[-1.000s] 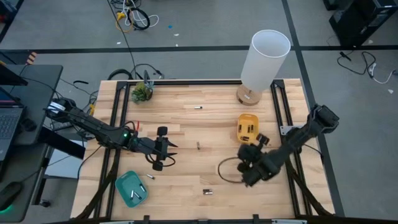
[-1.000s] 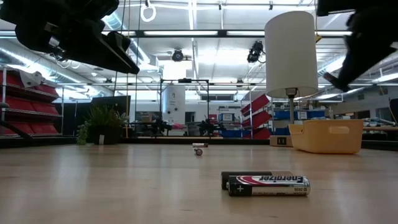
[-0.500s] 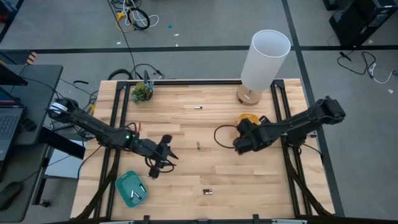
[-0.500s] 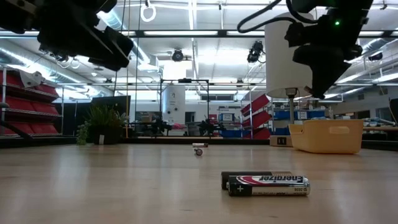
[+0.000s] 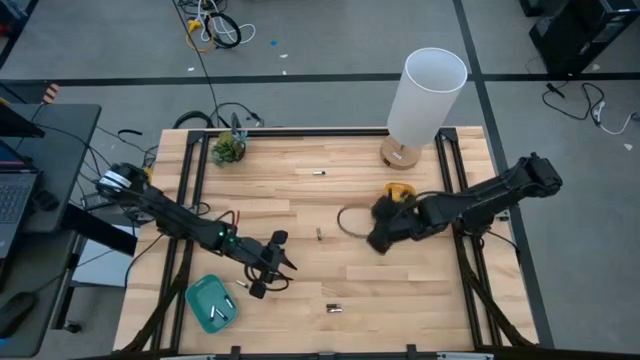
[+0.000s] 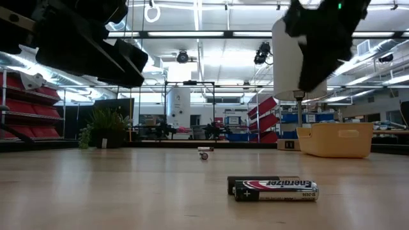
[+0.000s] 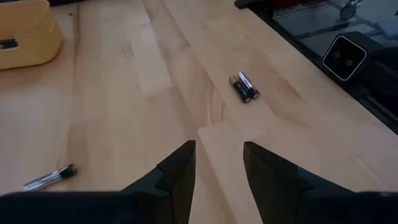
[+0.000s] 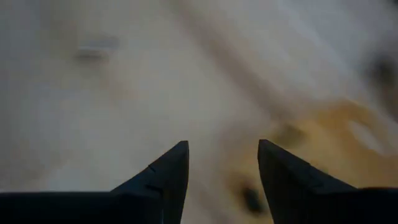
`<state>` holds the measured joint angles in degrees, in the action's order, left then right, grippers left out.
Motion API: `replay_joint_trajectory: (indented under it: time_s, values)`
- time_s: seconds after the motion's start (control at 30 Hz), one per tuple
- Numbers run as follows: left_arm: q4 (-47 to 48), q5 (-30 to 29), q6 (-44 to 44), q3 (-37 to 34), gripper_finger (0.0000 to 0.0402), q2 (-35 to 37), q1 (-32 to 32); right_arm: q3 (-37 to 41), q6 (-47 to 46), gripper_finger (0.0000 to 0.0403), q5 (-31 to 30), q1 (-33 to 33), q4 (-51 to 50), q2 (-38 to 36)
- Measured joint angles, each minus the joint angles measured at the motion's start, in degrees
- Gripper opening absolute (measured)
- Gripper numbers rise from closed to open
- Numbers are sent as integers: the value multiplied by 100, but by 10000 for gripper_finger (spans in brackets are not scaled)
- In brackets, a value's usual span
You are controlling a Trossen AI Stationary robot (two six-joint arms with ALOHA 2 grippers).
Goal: Sort batteries
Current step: Put the black battery into the yellow bin
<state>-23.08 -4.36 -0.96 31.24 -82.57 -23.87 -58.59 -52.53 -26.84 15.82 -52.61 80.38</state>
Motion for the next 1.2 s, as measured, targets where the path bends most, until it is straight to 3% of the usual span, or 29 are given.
replay_joint_trajectory:
  time_s: [0.2,0.53,0.9,1.2]
  values:
    - [-725,0,-3,0,152,-541,-65,-2,1050,168,401,661,2398,438]
    - [-1528,61,-120,4,152,-1129,-97,-6,1225,166,484,1536,4615,2198]
    - [-1742,46,68,11,152,-1388,-44,-450,1999,164,910,1910,5516,3514]
    - [-1793,16,75,11,152,-1392,29,-566,2139,156,845,1890,5445,3621]
